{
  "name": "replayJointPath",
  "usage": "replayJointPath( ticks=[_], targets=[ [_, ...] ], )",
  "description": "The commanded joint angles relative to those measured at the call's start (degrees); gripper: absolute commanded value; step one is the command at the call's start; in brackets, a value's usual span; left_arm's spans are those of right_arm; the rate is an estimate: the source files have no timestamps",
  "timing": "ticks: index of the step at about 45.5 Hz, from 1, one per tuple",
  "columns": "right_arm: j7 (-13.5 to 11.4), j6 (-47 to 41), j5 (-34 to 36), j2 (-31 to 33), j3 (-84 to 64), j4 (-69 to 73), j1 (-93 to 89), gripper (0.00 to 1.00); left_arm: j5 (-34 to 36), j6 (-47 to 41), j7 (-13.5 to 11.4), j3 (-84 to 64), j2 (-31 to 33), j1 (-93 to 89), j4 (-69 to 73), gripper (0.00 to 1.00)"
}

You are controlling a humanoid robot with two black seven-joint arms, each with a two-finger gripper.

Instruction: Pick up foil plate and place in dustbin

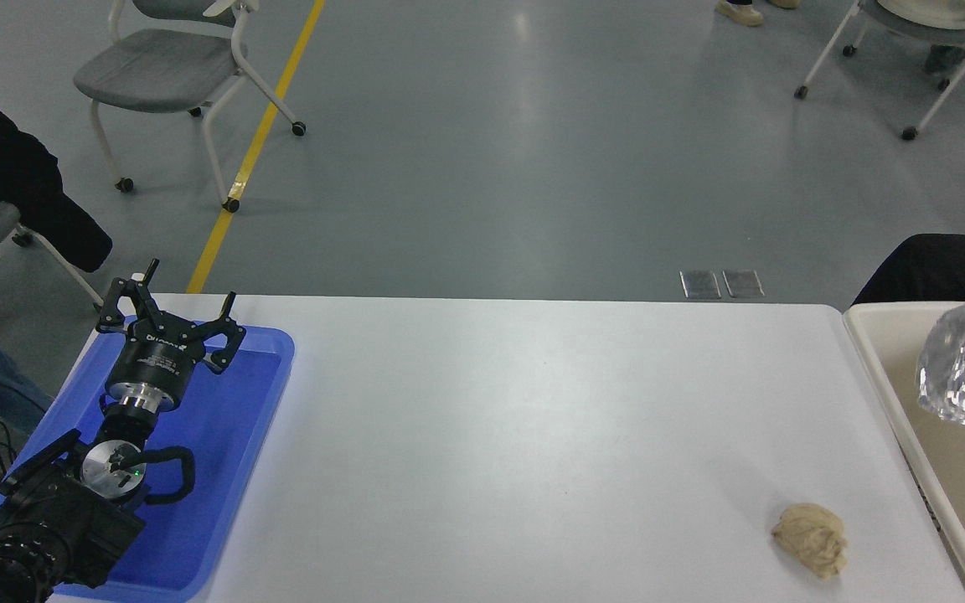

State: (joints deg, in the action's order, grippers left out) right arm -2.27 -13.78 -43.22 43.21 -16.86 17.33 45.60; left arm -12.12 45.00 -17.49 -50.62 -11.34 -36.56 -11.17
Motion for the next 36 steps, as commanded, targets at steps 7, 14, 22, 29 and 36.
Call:
replayJointPath(
  ticks=[7,14,22,29,36],
  targets=[
    [-0.5,4.6,3.4,-5.5,5.1,-3.9,-6.1,0.12,0.0,0.0,0.0,0.0,0.0,0.0,0.0,1.0],
    [-1.0,5.1,3.5,-5.6,6.6,-3.9,-6.1,0.83,0.0,0.0,0.0,0.0,0.0,0.0,0.0,1.0],
    [-1.4,5.1,3.5,-5.4,7.2,-3.8,-6.1,1.0,0.0,0.0,0.0,0.0,0.0,0.0,0.0,1.0],
    [-1.4,4.9,3.5,-5.1,7.2,-3.8,-5.5,1.0,0.0,0.0,0.0,0.0,0.0,0.0,0.0,1.0],
    [-1.3,4.2,2.7,-4.9,6.9,-1.9,-2.4,1.0,0.0,0.0,0.0,0.0,0.1,-0.1,0.0,1.0]
  ],
)
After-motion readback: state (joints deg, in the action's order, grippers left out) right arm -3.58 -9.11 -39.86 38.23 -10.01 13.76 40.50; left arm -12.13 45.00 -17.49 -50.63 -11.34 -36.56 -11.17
